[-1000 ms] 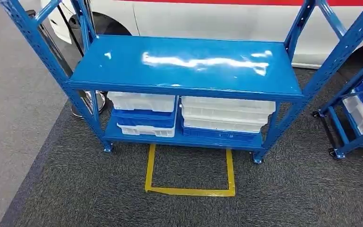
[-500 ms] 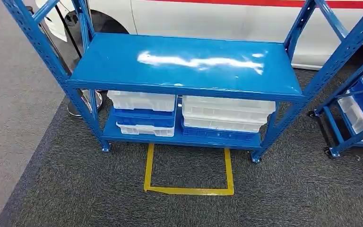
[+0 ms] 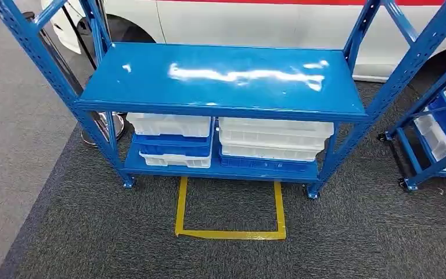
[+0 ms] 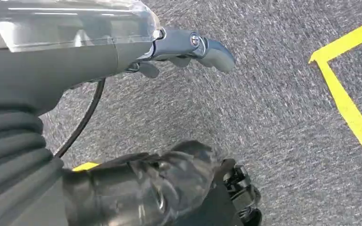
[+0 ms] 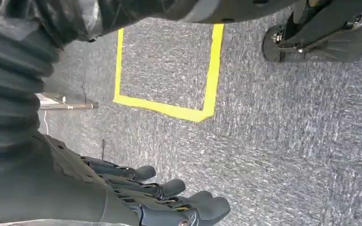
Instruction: Take the parts from the cabinet and place them on the table.
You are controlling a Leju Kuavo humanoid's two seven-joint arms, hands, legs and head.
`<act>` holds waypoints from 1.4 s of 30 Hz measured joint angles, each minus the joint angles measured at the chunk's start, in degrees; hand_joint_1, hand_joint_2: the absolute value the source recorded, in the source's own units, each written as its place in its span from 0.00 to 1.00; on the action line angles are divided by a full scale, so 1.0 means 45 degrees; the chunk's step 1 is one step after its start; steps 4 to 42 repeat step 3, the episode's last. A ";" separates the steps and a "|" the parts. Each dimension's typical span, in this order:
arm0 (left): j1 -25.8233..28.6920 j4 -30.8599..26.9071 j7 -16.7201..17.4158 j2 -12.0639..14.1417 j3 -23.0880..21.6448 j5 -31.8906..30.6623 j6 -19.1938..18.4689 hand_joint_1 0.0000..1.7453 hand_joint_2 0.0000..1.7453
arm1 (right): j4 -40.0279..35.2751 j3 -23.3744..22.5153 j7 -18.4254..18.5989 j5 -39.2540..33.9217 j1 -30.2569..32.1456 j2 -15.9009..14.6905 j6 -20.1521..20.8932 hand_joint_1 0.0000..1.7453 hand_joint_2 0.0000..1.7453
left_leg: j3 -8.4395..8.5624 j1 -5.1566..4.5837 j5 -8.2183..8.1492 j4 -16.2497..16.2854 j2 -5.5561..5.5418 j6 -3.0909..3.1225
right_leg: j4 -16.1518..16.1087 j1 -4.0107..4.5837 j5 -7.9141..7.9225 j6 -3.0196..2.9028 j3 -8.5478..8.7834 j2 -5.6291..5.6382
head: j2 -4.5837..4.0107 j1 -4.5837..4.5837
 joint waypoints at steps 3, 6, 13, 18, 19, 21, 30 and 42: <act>0.0101 0.0000 0.0199 0.0102 -0.0563 0.0656 -0.0180 0.00 1.00 | -0.0024 0.0457 0.0068 -0.0476 0.0091 -0.0121 0.0199 0.00 1.00 | 0.0000 0.0000 -0.0008 0.0000 0.0000 -0.0012 | -0.0001 -0.0001 0.0000 0.0000 0.0002 0.0001 | 0.0000 0.0000; 0.0101 0.0000 0.0199 0.0102 -0.0563 0.0656 -0.0180 0.00 1.00 | -0.0024 0.0457 0.0068 -0.0476 0.0091 -0.0121 0.0199 0.00 1.00 | 0.0000 0.0000 -0.0008 0.0000 0.0000 -0.0012 | -0.0001 -0.0001 0.0000 0.0000 0.0002 0.0001 | 0.0000 0.0000; 0.0101 0.0000 0.0199 0.0102 -0.0563 0.0656 -0.0180 0.00 1.00 | -0.0024 0.0457 0.0068 -0.0476 0.0091 -0.0121 0.0199 0.00 1.00 | 0.0000 0.0000 -0.0008 0.0000 0.0000 -0.0012 | -0.0001 -0.0001 0.0000 0.0000 0.0002 0.0001 | 0.0000 0.0000; 0.0101 0.0000 0.0199 0.0102 -0.0563 0.0656 -0.0180 0.00 1.00 | -0.0024 0.0457 0.0068 -0.0476 0.0091 -0.0121 0.0199 0.00 1.00 | 0.0000 0.0000 -0.0008 0.0000 0.0000 -0.0012 | -0.0001 -0.0001 0.0000 0.0000 0.0002 0.0001 | 0.0000 0.0000; 0.0101 0.0000 0.0199 0.0102 -0.0563 0.0656 -0.0180 0.00 1.00 | -0.0024 0.0457 0.0068 -0.0476 0.0091 -0.0121 0.0199 0.00 1.00 | 0.0000 0.0000 -0.0008 0.0000 0.0000 -0.0012 | -0.0001 -0.0001 0.0000 0.0000 0.0002 0.0001 | 0.0000 0.0000; 0.0101 0.0000 0.0199 0.0102 -0.0563 0.0656 -0.0180 0.00 1.00 | -0.0024 0.0457 0.0068 -0.0476 0.0091 -0.0121 0.0199 0.00 1.00 | 0.0000 0.0000 -0.0008 0.0000 0.0000 -0.0012 | -0.0001 -0.0001 0.0000 0.0000 0.0002 0.0001 | 0.0000 0.0000; 0.0101 0.0000 0.0199 0.0102 -0.0563 0.0656 -0.0180 0.00 1.00 | -0.0024 0.0457 0.0068 -0.0476 0.0091 -0.0121 0.0199 0.00 1.00 | 0.0000 0.0000 -0.0008 0.0000 0.0000 -0.0012 | -0.0001 -0.0001 0.0000 0.0000 0.0002 0.0001 | 0.0000 0.0000; 0.0101 0.0000 0.0199 0.0102 -0.0563 0.0656 -0.0180 0.00 1.00 | -0.0024 0.0457 0.0068 -0.0476 0.0091 -0.0121 0.0199 0.00 1.00 | 0.0000 0.0000 -0.0008 0.0000 0.0000 -0.0012 | -0.0001 -0.0001 0.0000 0.0000 0.0002 0.0001 | 0.0000 0.0000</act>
